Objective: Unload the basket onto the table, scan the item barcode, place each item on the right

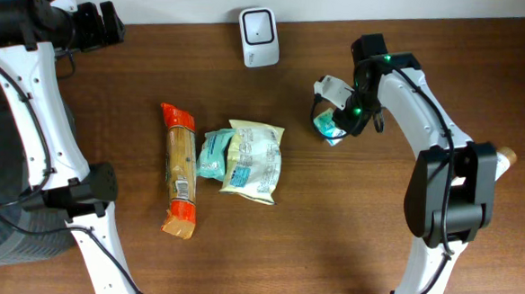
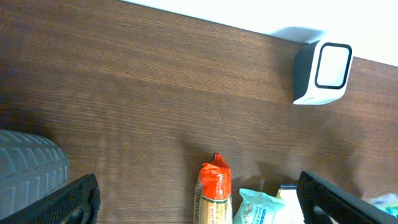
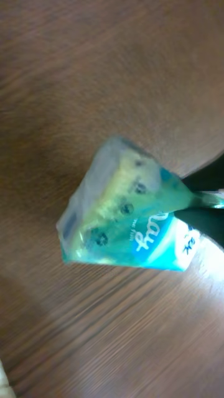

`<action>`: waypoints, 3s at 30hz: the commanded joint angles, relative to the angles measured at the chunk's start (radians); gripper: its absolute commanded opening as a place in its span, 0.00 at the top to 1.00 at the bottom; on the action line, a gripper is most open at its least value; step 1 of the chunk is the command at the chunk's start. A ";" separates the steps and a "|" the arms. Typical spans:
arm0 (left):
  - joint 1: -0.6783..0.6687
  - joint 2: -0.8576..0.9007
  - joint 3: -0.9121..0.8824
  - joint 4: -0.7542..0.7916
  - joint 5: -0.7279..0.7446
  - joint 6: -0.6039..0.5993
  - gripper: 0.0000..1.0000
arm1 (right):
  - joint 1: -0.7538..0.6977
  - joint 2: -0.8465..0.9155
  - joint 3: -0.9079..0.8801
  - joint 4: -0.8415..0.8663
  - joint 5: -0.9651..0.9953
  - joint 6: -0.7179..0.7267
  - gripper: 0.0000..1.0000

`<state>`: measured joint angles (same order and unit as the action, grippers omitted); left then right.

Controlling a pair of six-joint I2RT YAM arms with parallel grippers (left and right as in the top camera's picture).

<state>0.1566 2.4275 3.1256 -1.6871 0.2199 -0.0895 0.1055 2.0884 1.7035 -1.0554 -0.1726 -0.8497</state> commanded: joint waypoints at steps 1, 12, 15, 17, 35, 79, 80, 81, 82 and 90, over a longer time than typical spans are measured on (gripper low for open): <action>0.004 -0.008 0.002 -0.001 0.000 0.016 0.01 | -0.001 -0.006 0.002 0.002 -0.002 -0.048 0.49; 0.004 -0.008 0.002 -0.001 0.000 0.016 0.01 | -0.087 -0.004 -0.222 0.306 -0.239 1.103 0.42; 0.004 -0.008 0.002 -0.001 0.000 0.016 0.01 | -0.088 -0.003 -0.274 0.408 -0.235 1.089 0.44; 0.004 -0.008 0.002 -0.001 0.000 0.016 0.01 | -0.088 0.017 -0.275 0.422 -0.223 1.067 0.45; 0.004 -0.008 0.002 -0.001 0.000 0.016 0.01 | -0.107 0.040 -0.088 0.178 -1.379 1.708 0.96; 0.004 -0.008 0.002 -0.001 0.000 0.016 0.01 | 0.332 0.424 0.578 0.810 0.599 0.962 0.96; 0.004 -0.008 0.002 -0.001 0.000 0.016 0.01 | 0.335 0.434 0.578 0.811 0.599 0.961 0.96; 0.004 -0.008 0.002 -0.001 0.000 0.016 0.01 | 0.340 0.440 0.578 0.810 0.599 0.961 0.96; 0.004 -0.008 0.002 -0.001 0.000 0.016 0.01 | 0.345 0.452 0.578 0.826 0.599 0.961 0.96; 0.004 -0.008 0.002 -0.001 0.000 0.016 0.01 | 0.346 0.396 0.578 0.808 0.546 0.924 0.96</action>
<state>0.1566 2.4275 3.1256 -1.6875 0.2199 -0.0895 0.4450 2.5416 2.2730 -0.2268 0.4213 0.0875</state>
